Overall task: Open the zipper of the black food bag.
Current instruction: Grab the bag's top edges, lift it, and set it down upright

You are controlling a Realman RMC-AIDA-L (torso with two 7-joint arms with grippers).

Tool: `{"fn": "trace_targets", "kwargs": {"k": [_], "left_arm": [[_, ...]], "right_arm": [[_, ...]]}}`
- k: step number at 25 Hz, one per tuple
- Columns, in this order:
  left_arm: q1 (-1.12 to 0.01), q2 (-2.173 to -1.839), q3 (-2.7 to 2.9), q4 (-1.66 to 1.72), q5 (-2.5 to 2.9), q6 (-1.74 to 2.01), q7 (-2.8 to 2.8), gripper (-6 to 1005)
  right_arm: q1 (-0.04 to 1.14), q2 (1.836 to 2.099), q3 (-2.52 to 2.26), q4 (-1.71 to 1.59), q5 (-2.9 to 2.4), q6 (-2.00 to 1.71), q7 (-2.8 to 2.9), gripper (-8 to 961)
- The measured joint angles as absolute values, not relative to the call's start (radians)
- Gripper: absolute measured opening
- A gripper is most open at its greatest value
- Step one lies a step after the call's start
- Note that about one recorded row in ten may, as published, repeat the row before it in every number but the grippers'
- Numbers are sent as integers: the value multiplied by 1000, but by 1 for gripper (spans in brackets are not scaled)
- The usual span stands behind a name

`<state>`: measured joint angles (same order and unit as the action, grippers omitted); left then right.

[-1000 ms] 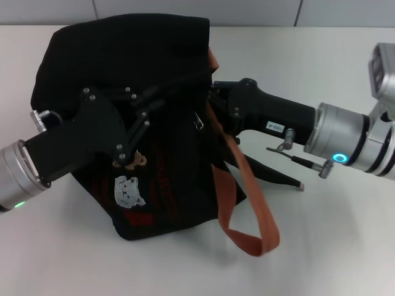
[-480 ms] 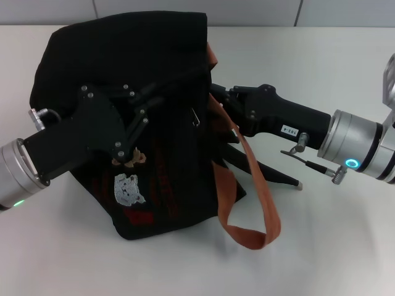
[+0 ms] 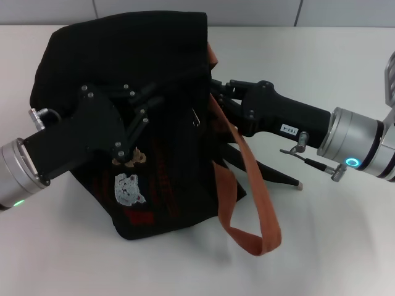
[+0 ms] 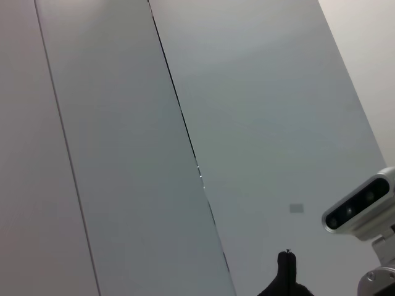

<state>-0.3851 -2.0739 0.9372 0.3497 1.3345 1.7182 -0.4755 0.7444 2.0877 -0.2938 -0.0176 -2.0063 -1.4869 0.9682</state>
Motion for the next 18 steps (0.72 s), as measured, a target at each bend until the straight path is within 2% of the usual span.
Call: {"fn": "trace_targets", "kwargs": {"k": [11,18], "left_arm": [[-387,-2077,937,350,1334,1725,-475,88],[-387,-2078,937,338,1328,1748,-447,88]], "right_arm": [[777,2093,-275,4,-2000,-1514,839,377],[801,2092,-261,17,-2000,-1516,823,402]]}}
